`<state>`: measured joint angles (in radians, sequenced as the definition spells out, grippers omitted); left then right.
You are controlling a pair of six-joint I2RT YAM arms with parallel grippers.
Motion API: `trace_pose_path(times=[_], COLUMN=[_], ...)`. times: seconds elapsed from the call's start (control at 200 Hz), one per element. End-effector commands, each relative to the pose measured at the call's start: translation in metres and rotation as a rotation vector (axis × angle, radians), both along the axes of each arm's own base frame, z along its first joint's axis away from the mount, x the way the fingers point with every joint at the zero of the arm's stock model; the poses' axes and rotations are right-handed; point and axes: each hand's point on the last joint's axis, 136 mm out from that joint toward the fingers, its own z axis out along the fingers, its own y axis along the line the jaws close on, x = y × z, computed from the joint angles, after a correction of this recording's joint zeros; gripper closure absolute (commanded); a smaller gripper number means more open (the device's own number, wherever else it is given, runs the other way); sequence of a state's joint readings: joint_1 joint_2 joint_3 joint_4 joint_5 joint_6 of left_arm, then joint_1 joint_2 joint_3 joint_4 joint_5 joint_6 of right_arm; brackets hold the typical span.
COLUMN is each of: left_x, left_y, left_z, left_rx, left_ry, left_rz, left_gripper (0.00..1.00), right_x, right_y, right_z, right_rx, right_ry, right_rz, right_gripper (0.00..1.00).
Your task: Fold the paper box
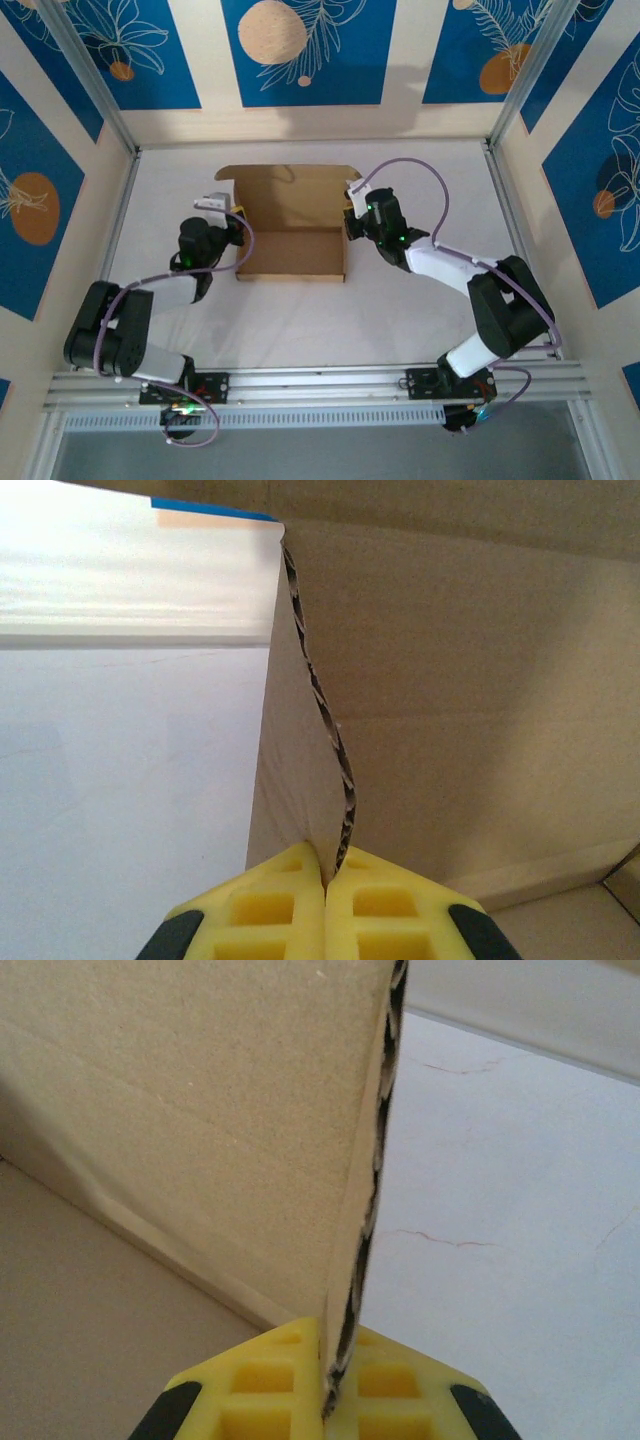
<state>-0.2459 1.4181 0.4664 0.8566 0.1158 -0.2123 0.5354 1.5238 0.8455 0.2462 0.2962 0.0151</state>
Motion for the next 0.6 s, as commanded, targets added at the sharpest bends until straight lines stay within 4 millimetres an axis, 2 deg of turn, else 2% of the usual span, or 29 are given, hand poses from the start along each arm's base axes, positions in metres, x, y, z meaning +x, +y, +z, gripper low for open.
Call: trace_pose_path(times=[0.0, 0.125, 0.245, 0.5, 0.595], left_x=[-0.024, -0.032, -0.037, -0.033, -0.03], left_y=[-0.044, -0.044, -0.04, -0.033, -0.034], left_z=[0.023, 0.024, 0.029, 0.028, 0.026], left_rx=[-0.054, -0.061, -0.075, 0.041, 0.083], left_ry=[-0.063, -0.072, -0.089, -0.125, -0.106], left_rz=[-0.181, -0.182, -0.166, -0.162, -0.21], left_gripper=[1.0, 1.0, 1.0, 1.0, 1.0], right_x=[-0.025, -0.027, -0.027, -0.047, -0.052], right_y=[0.037, 0.035, 0.023, -0.003, -0.022], right_z=[0.009, 0.012, 0.019, 0.021, 0.023], right_rx=[0.09, 0.095, 0.111, 0.095, 0.128], right_ry=[-0.008, -0.02, -0.051, -0.144, -0.108], right_rz=[0.129, 0.097, 0.076, 0.304, 0.393], right_gripper=[1.0, 1.0, 1.0, 0.76, 0.73])
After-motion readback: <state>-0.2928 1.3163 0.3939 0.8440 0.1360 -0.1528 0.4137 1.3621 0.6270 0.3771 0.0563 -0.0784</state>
